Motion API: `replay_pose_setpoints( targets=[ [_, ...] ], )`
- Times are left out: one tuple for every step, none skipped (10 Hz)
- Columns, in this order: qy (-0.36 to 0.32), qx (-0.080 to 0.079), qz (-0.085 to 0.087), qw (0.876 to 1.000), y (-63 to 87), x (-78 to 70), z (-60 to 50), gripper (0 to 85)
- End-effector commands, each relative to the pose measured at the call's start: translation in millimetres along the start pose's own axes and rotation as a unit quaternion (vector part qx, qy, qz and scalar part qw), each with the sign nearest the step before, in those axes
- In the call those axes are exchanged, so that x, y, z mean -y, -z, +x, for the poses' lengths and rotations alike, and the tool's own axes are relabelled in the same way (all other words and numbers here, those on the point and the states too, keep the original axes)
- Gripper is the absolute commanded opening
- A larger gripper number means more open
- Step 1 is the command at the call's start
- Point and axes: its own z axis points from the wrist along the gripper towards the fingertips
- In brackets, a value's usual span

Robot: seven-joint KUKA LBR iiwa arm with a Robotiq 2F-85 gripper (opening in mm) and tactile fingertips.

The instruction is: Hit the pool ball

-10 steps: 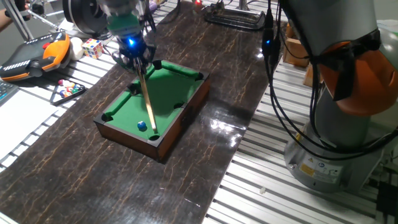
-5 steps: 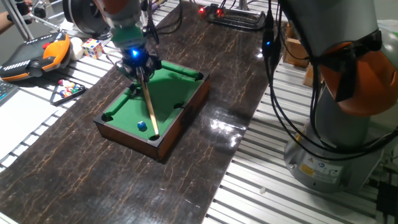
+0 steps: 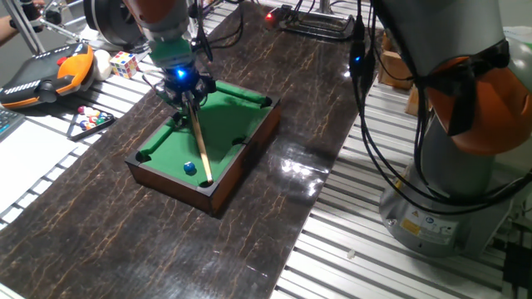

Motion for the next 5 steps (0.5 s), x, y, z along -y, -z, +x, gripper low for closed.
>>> replay_pose_setpoints(
  targets=[
    [-0.001, -0.014, -0.004, 1.000, 6.3, -0.2, -2.0, 29.7],
    [-0.004, -0.033, -0.010, 0.999, 17.2, 0.1, -3.8, 29.7],
    [0.006, -0.044, -0.007, 0.999, 29.8, 2.4, -3.5, 29.7],
    [0.025, -0.046, -0.007, 0.999, 39.0, 4.4, -0.9, 27.0],
    [0.045, -0.043, -0.003, 0.998, 45.8, 6.5, 2.1, 19.7]
  ],
)
